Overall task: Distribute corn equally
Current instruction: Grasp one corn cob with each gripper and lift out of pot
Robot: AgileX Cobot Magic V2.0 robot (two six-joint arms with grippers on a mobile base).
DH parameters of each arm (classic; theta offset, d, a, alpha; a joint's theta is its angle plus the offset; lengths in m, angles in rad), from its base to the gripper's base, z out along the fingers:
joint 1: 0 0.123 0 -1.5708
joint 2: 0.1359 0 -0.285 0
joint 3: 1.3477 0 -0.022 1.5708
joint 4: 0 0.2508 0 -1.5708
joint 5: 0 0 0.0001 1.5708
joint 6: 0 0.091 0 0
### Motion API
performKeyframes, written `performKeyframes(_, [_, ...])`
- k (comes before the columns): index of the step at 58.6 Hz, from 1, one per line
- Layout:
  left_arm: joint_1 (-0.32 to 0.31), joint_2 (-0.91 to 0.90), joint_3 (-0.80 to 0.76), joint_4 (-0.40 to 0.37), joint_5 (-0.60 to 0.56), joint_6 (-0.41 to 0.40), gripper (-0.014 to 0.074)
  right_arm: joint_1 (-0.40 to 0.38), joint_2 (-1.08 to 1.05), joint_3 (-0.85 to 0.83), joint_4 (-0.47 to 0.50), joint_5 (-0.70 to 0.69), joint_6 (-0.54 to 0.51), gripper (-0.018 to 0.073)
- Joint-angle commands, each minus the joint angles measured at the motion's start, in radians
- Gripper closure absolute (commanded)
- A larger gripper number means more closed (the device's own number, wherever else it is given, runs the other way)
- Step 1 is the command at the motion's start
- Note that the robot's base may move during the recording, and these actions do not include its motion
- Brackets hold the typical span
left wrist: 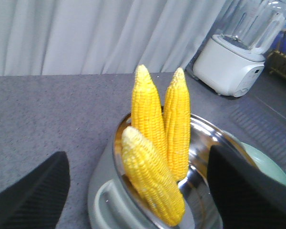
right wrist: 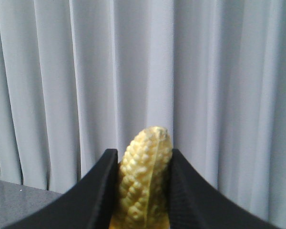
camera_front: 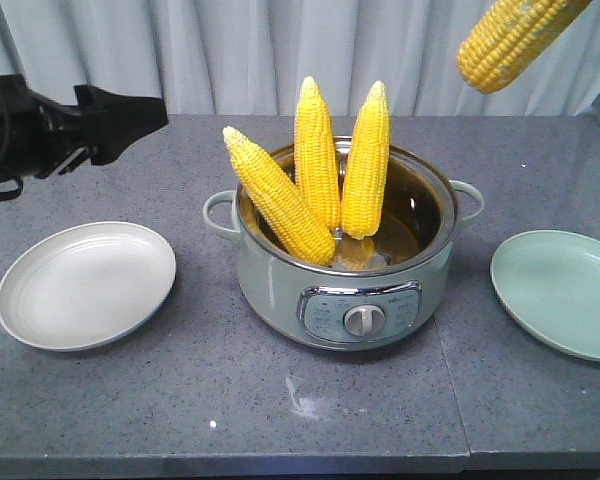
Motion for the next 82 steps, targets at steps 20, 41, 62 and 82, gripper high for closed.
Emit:
performKeyframes(20, [-0.172,0.209,-0.124,-0.019,0.146,0.049,0.0041,-0.007,-0.016,-0.032,-0.013,-0.072,-0.028,0.0565])
performKeyframes(41, [-0.198,0.269,-0.159,-0.027,0.187,0.066,0.0041,-0.007,-0.010,-0.032,-0.036,-0.075,-0.028,0.0565])
performKeyframes(62, [-0.242,0.400,-0.266,-0.085,0.199,0.062,0.0041,-0.007,0.007,-0.030,-0.041,-0.092,-0.028,0.0565])
performKeyframes(82, [-0.252,0.408,-0.311,-0.111,0.202,0.064,0.0271,-0.007,0.007,-0.030,-0.045,-0.091,-0.028,0.0565])
